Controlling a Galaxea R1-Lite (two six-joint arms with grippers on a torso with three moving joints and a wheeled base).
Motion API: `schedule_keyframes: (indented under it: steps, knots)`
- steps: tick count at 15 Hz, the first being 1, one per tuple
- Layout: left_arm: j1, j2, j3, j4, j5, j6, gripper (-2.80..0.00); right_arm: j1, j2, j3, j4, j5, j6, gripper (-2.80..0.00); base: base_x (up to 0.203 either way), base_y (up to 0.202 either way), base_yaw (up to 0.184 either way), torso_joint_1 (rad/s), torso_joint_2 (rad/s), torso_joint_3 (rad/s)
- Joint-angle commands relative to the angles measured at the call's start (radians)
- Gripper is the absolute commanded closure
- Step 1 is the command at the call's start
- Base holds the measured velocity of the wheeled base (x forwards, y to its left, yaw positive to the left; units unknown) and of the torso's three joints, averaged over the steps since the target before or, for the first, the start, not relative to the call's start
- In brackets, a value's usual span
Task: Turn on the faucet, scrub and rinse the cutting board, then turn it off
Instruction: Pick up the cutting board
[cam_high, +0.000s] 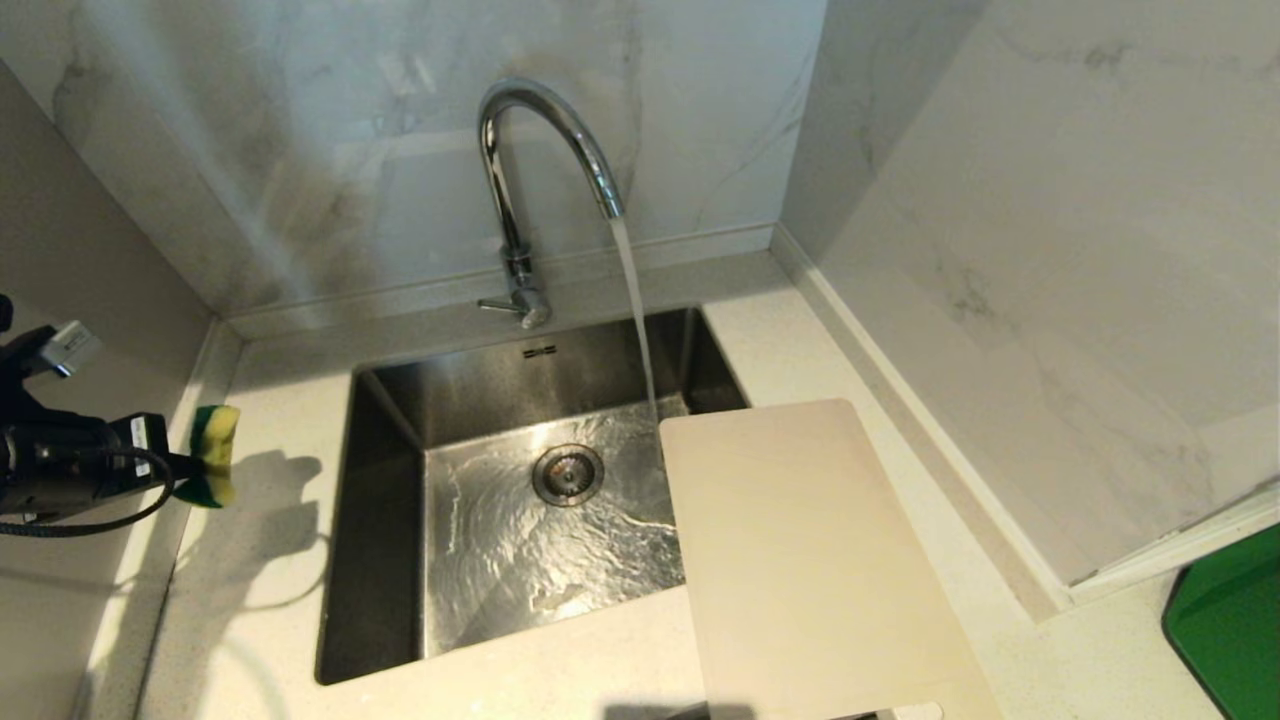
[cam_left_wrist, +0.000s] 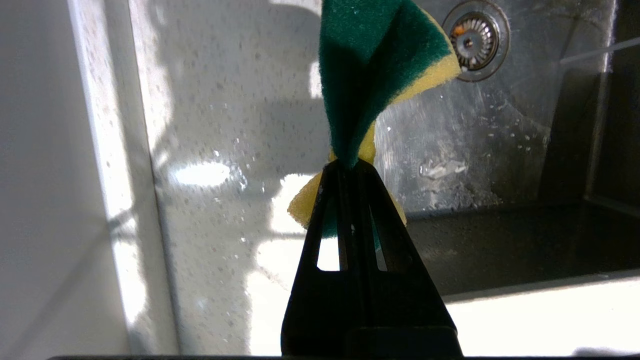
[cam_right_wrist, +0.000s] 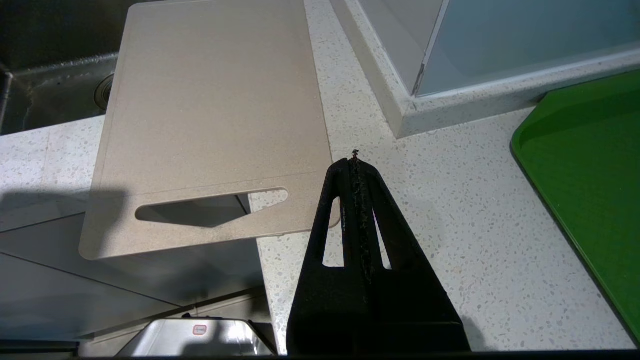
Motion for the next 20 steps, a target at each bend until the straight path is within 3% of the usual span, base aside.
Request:
schedule_keyframes:
  steps: [1,16,20]
  knots:
    - [-0.009,-0.008,-0.023,0.0,-0.003,0.011,0.0,0.0,0.0,0.0,0.0,0.0,0.0,0.0,0.0,0.0,0.0,0.0,0.0,0.0]
    - [-0.01,0.015,-0.039,0.002,-0.025,0.012,0.0,0.002,0.001,-0.002,0.001,0.002,-0.009,0.0,0.0,0.0,0.0,0.0,0.0,0.0]
    - [-0.01,0.013,-0.042,0.002,-0.025,0.01,0.0,0.001,0.001,-0.086,0.122,0.045,-0.168,0.0,0.0,0.0,0.0,0.0,0.0,0.0]
